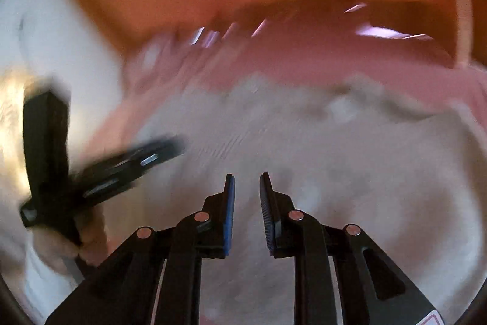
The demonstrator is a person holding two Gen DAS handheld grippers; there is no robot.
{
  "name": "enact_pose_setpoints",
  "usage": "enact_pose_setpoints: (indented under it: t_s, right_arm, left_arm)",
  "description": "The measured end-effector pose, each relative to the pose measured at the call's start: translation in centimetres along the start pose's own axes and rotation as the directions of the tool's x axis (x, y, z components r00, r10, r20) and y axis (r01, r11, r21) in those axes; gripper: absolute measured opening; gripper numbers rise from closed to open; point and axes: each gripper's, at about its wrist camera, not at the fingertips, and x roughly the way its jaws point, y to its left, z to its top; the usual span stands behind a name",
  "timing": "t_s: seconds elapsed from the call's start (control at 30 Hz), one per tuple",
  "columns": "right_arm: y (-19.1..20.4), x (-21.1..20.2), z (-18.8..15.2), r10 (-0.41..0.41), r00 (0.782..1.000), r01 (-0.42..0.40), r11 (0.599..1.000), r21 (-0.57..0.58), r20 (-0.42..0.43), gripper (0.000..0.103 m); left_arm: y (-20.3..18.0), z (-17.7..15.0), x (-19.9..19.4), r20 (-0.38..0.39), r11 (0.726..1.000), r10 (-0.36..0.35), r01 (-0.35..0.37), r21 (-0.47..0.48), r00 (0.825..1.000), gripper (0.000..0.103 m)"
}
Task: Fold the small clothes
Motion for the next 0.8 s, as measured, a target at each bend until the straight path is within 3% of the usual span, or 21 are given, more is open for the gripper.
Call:
enact_pose_setpoints:
  t_s: [0.07,0.13,0.2,0.23,0.27,0.33,0.37,0.4,0.47,0.5,0.57,0.7,0.73,0.77,0.8]
  right_arm:
    - [-1.9,0.4,-0.5,-0.080,0.996,0.081,0.997,0.018,-0.039,0.006]
    - [-5.6,-1.2,-0.4,-0.097,0.995,0.098,0.984,0.148,-0.020,0.005]
    - [-10.3,-3.8,-0.6,-0.211,0.977,0.199,0.939,0.280,0.014,0.002]
    - [-12.0,-5.0,-0.8,-0.262,0.965,0.241,0.911,0.335,0.018,0.007]
    - [-14.0,-6.4,-1.2,-0.353,0.935,0.319,0.861,0.396,0.016,0.007]
    - [-16.7,-8.4,-1.9,-0.460,0.888,0.400,0.782,0.478,0.010,0.012]
    - [-18.1,-9.7,-2.3,-0.467,0.883,0.368,0.750,0.550,0.045,0.013]
    - [-18.5,-10.2,-2.3,-0.454,0.888,0.329,0.742,0.585,0.076,0.018]
    - [-19.1,-10.6,-1.7,-0.455,0.881,0.283,0.725,0.628,0.128,0.042]
    - [-18.9,-10.2,-1.0,-0.461,0.876,0.282,0.727,0.626,0.141,0.057]
    - [-18.6,-8.4,0.1,-0.444,0.886,0.280,0.747,0.603,0.138,0.061]
    - [-19.6,-5.8,0.6,-0.406,0.912,0.297,0.749,0.592,0.056,0.061]
    - [-18.9,-5.6,0.9,-0.422,0.905,0.313,0.748,0.585,0.055,0.057]
    - [-18.7,-5.6,1.1,-0.437,0.898,0.328,0.753,0.571,0.061,0.051]
    - [-18.0,-6.0,1.2,-0.443,0.894,0.335,0.762,0.555,0.070,0.021]
  left_arm:
    - [0.3,-0.8,0.9,-0.035,0.999,0.048,-0.047,0.020,0.998,0.031]
    - [1.8,-0.7,0.3,-0.014,0.998,0.056,-0.056,-0.010,0.998,0.031]
    - [3.8,-0.3,-0.4,0.017,0.989,0.142,-0.142,-0.038,0.990,0.031]
    - [4.9,-0.2,-0.7,0.027,0.980,0.195,-0.193,-0.052,0.980,0.030]
    - [6.0,-0.2,-0.8,0.029,0.973,0.223,-0.220,-0.070,0.974,0.029]
    - [8.3,0.3,-1.3,0.028,0.975,0.161,-0.154,-0.162,0.987,0.029]
    - [9.1,0.7,-1.5,0.038,0.970,0.133,-0.122,-0.212,0.990,0.029]
    - [9.7,1.0,-1.9,0.060,0.958,0.144,-0.124,-0.260,0.988,0.037]
    - [9.8,1.6,-2.4,0.107,0.948,0.185,-0.149,-0.282,0.977,0.050]
    - [9.9,2.2,-2.4,0.128,0.944,0.198,-0.154,-0.292,0.972,0.066]
    - [10.2,2.9,-2.0,0.137,0.930,0.232,-0.178,-0.322,0.963,0.077]
    - [12.0,3.7,1.6,0.046,0.900,0.254,-0.218,-0.377,0.966,0.076]
    - [12.5,3.6,2.2,0.034,0.890,0.249,-0.215,-0.402,0.968,0.073]
    - [12.7,3.4,2.6,0.029,0.884,0.243,-0.209,-0.418,0.970,0.062]
    - [12.9,3.3,2.7,0.039,0.884,0.224,-0.186,-0.429,0.974,0.049]
